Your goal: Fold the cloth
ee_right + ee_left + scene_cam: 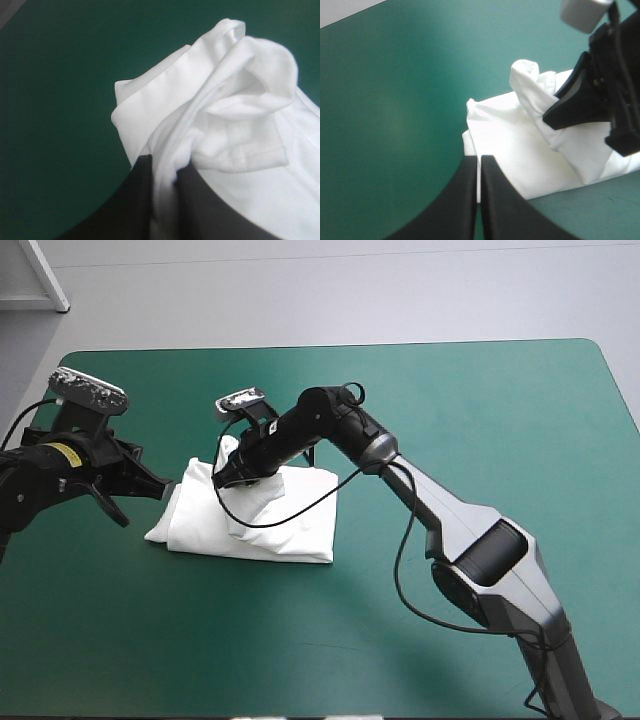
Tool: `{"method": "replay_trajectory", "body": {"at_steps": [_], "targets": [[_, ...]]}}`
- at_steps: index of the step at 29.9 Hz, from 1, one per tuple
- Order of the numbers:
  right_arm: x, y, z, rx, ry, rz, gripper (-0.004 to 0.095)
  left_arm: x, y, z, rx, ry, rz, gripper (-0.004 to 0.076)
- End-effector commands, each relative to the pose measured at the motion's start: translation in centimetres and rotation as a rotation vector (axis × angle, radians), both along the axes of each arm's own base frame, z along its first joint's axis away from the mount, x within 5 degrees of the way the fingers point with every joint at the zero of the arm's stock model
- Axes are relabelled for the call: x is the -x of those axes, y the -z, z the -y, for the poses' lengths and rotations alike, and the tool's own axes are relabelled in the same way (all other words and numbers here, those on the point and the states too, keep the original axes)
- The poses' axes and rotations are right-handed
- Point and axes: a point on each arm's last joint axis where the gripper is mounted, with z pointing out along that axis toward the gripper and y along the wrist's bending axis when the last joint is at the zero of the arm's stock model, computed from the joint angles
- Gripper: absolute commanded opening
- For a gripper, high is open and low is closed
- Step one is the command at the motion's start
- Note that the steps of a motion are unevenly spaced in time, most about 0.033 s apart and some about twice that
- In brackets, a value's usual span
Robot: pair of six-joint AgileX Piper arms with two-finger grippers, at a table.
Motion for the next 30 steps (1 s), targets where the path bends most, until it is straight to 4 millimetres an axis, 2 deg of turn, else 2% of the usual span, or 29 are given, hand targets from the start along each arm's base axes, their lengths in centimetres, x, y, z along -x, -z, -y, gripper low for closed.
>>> {"method": "replay_trajectory", "body": {"at_steps": [1, 3, 6, 10, 12, 14, 16, 19, 23, 30], "targets": [[0.6, -4.0, -0.2, -0.143, -0.005, 0.031, 0.001, 0.4, -1.6, -0.1, 0.03, -0.005, 0.093, 0.0019], [0.5, -4.1, -0.5, -0.173, -0.01, 0.026, 0.0028, 0.4, -1.6, -0.1, 0.035, -0.009, 0.092, 0.0019], [0.6, -4.3, -0.7, -0.195, -0.023, 0.017, 0.0135, 0.4, -1.4, -0.1, 0.036, -0.008, 0.085, 0.0019], [1.5, -5.0, -1.1, -0.279, -0.122, -0.019, 0.0394, 0.2, -1.1, 0.1, 0.038, -0.006, 0.07, 0.0019], [2.5, -5.5, -1.3, -0.349, -0.24, -0.026, 0.0464, -0.1, -1.0, 0.2, 0.043, -0.004, 0.062, 0.0019], [3.3, -6.1, -1.3, -0.417, -0.335, -0.049, 0.0465, -0.2, -0.7, 0.3, 0.048, -0.001, 0.051, 0.0019], [3.3, -6.2, -1.2, -0.413, -0.319, -0.065, 0.044, -0.3, -0.6, 0.3, 0.049, -0.001, 0.047, 0.0019], [2.4, -5.7, -0.4, -0.304, -0.22, -0.085, 0.0382, -0.3, -0.5, 0.3, 0.048, -0.001, 0.043, 0.0019], [1.2, -5.2, 1.6, -0.054, -0.038, 0.01, 0.035, -0.1, -0.5, 0.1, 0.028, -0.008, 0.037, 0.0019], [2.1, -6.5, 5.6, 0.128, 0.076, 0.103, 0.035, -0.3, -0.4, 0.1, 0.022, -0.01, 0.031, 0.0019]]}}
